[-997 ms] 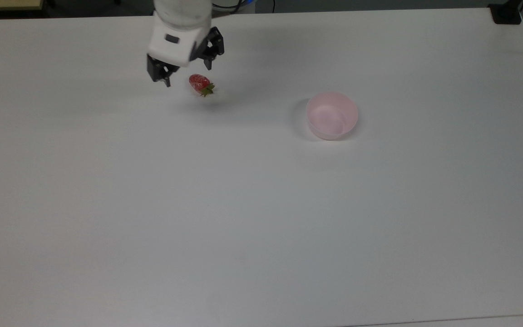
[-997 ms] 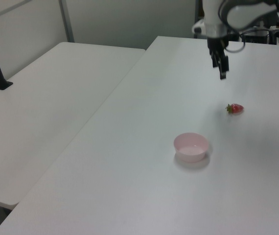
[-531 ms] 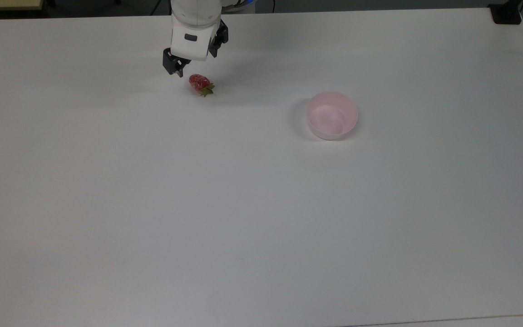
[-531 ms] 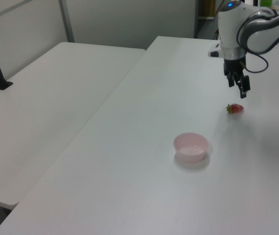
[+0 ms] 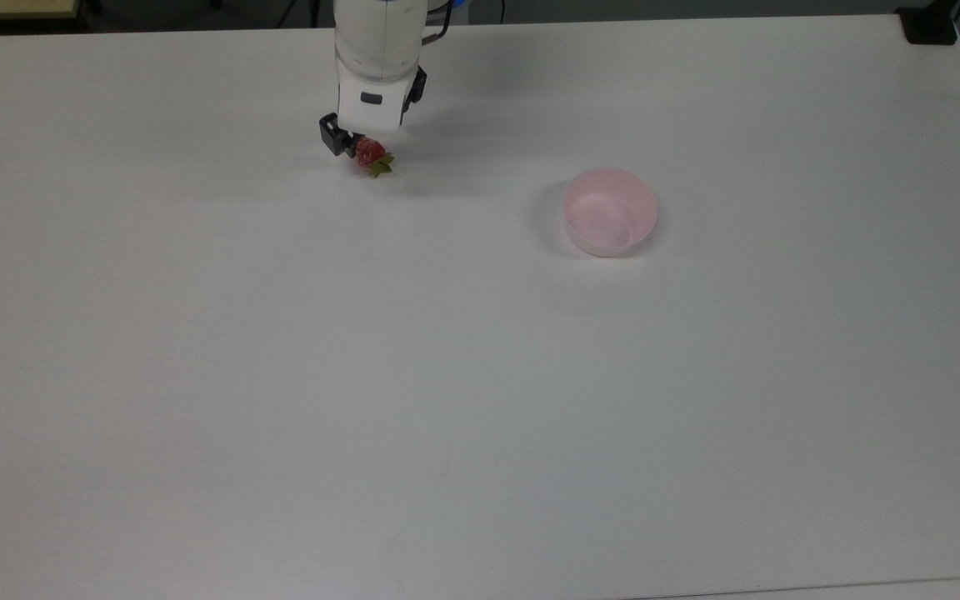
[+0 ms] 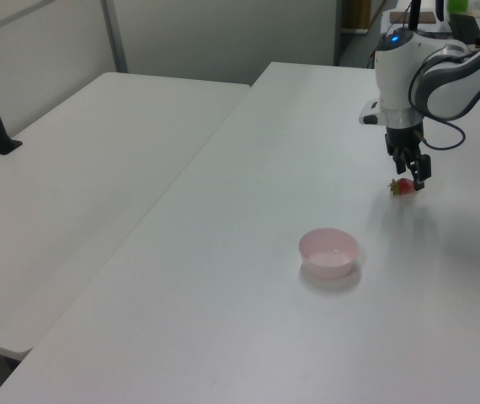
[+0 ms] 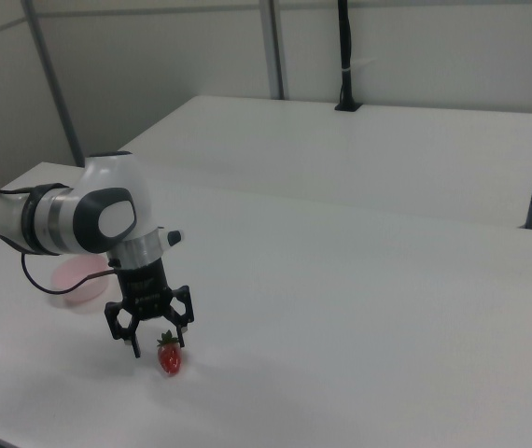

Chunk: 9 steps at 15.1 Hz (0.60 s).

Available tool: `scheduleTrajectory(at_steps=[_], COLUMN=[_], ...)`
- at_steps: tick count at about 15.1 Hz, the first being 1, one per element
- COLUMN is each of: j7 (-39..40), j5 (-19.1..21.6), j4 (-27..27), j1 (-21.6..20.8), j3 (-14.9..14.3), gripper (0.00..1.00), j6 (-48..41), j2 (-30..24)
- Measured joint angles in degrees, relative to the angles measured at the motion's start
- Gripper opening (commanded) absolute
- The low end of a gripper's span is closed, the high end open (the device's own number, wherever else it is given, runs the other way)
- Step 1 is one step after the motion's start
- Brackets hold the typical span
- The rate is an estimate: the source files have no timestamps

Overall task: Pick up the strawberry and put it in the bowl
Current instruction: 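Close the gripper around the red strawberry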

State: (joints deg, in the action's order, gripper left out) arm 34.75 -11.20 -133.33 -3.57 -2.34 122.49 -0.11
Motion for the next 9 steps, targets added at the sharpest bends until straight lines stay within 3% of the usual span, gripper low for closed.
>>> scheduleTrajectory(at_steps=[3,7,9], j7=[0.0,0.0,0.0], j5=[-0.44,-1.86,-1.92], j4=[-0.02,-0.02,0.0], j1=[-0.04,-0.04,-0.05], j3=[0.0,0.0,0.0], gripper=[0.66,0.41,0.38], j6=[1.81,2.45,2.45], j2=[1.64,2.88,3.09])
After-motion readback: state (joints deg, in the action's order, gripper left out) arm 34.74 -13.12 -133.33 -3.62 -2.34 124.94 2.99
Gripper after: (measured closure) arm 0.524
